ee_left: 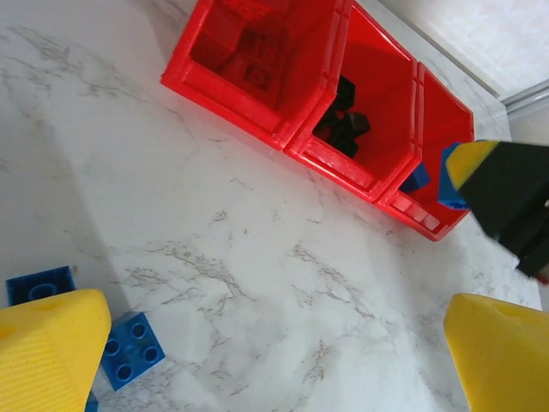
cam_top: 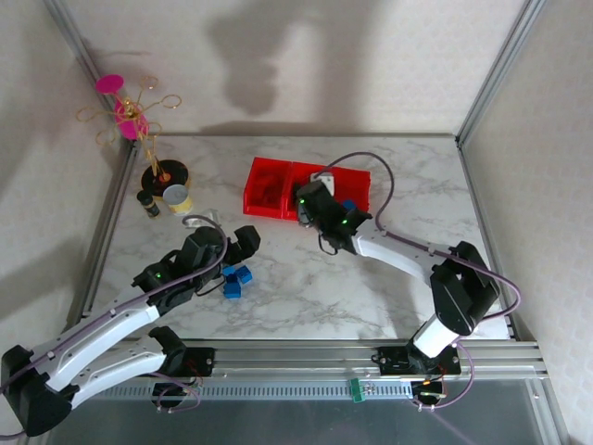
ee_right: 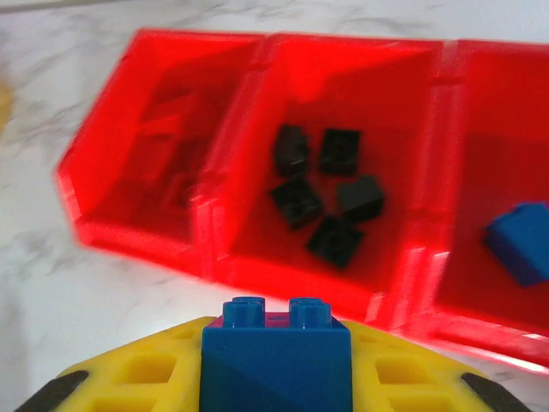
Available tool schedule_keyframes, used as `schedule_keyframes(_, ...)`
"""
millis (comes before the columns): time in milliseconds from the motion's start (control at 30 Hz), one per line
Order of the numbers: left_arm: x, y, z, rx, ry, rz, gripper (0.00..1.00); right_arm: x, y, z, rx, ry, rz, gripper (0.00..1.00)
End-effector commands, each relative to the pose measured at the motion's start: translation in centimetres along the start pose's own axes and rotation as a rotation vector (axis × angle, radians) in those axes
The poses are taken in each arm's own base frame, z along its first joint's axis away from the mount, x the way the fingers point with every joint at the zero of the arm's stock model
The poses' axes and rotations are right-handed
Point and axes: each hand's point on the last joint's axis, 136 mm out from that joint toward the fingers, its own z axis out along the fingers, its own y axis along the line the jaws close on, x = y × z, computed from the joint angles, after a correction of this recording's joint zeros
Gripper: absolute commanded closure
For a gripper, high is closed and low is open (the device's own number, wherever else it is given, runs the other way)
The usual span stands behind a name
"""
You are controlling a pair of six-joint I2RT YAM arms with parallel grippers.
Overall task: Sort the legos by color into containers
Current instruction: Place the lego in the container.
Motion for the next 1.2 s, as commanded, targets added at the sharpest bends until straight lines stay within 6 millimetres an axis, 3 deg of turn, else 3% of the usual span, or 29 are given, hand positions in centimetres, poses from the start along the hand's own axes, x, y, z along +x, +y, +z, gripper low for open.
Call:
schedule_keyframes(0,-0.6,-2.7,0.0,0.085,0.001,0.007,0.0,-0.9,-4.5,0.6,0.119,-0.011,0.025,0.79)
schedule_keyframes(167,0.1,-3.7,1.3,0.092,0.032,0.029,0.0,-2.6,-9.1,2.8,0.204,-0.032,0.077,0.78)
schedule_keyframes(367,0.7,-4.6,2.6,0.093,0.06,0.052,0.0,-3.4,-12.4,6.7,0.277,-0.012,0.085,0.78)
schedule_keyframes(533,0.7,-4.8,3.1,0.083,0.067,0.071,0.0,-4.2,-14.0,9.4,0.3,-0.003,0.089,0.75)
schedule_keyframes(667,0.6,-4.9,3.3,0.077,0.069,0.081,0.0,-4.4,-14.2,11.1,0.321,0.019,0.058,0.64)
schedule_keyframes(900,0.5,-4.8,3.2,0.072,0.062,0.084,0.01,-5.6,-13.2,10.1,0.274,-0.005,0.058,0.45)
schedule_keyframes(1033,0.2,-4.9,2.8,0.076,0.05,0.086,0.01,-6.0,-12.2,8.2,0.248,-0.021,0.049,0.42)
schedule_keyframes(1167,-0.2,-4.5,2.3,0.065,0.033,0.087,0.0,-5.5,-9.7,5.8,0.192,-0.032,0.03,0.39)
